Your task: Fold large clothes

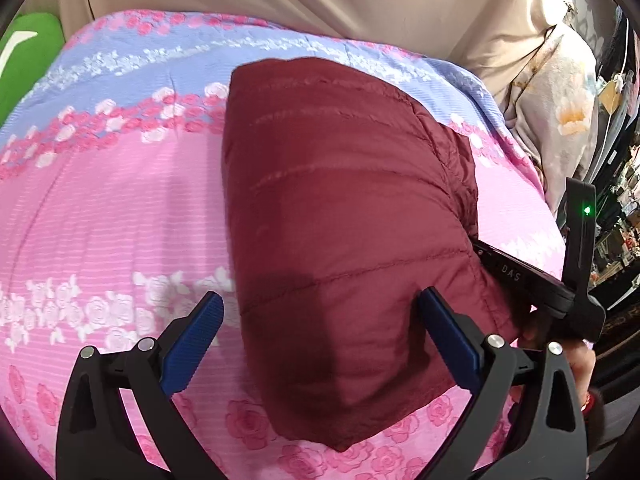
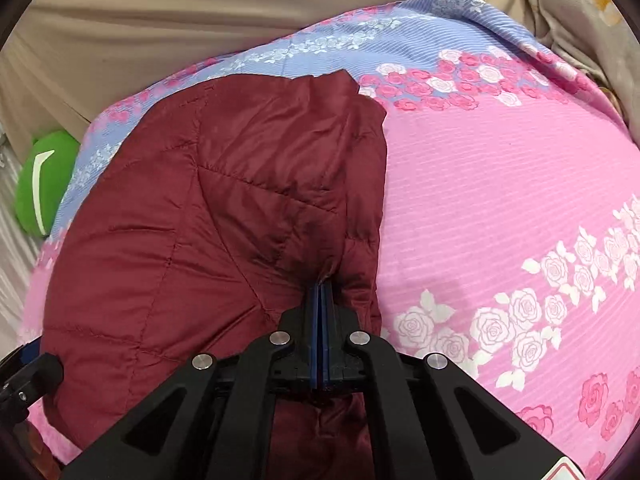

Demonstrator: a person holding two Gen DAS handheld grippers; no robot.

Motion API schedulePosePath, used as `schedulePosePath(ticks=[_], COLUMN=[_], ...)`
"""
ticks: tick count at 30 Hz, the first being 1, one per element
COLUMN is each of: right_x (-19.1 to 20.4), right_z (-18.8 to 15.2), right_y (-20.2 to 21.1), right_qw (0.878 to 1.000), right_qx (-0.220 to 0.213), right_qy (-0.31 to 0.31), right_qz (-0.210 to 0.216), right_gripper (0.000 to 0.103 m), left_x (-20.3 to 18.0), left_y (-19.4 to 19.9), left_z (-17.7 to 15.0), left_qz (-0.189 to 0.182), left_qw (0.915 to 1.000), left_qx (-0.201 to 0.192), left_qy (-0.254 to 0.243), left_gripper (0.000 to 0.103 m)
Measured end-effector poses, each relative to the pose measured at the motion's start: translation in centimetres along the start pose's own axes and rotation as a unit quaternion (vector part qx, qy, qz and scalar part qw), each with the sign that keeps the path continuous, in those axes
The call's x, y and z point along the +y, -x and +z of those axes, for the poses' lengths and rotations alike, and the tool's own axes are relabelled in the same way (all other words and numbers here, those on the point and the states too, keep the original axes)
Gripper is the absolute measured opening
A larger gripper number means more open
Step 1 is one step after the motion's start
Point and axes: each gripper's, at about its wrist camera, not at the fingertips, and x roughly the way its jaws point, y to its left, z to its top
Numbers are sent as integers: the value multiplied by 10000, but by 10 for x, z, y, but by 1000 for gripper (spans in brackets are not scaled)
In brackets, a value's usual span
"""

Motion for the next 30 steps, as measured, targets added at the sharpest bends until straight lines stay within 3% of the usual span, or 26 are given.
schedulePosePath(ticks=[3,6,8,10,15,22,30], right_x=[-3,-10,-17,-26,-30,-15,-5], right_z=[3,3,-3,-11,-24,-28,-24], right_y=[8,27,42,49,36,12,2], right_qw=[9999,9991,9980,9956,9838,9853,9888], right_qx=[40,-23,-103,-66,429,685,619], right_qy=[-133,-323,-505,-725,-1040,-899,-685], right_qz=[60,278,354,592,1393,1281,1171], right_gripper=[0,17,56,67,71,81,87], left_x=[2,7,14,19,28,28,23], left_y=[-7,-12,-14,-18,-30,-42,-51], left_z=[0,0,1,4,11,13,14], left_qz=[-19,-126,-222,-347,-531,-422,-165], left_qw=[9999,9996,9990,9982,9955,9949,9961], left_qx=[106,223,247,288,466,549,523], left_qy=[-3,130,289,393,639,739,692], left_gripper=[96,96,97,97,98,98,98])
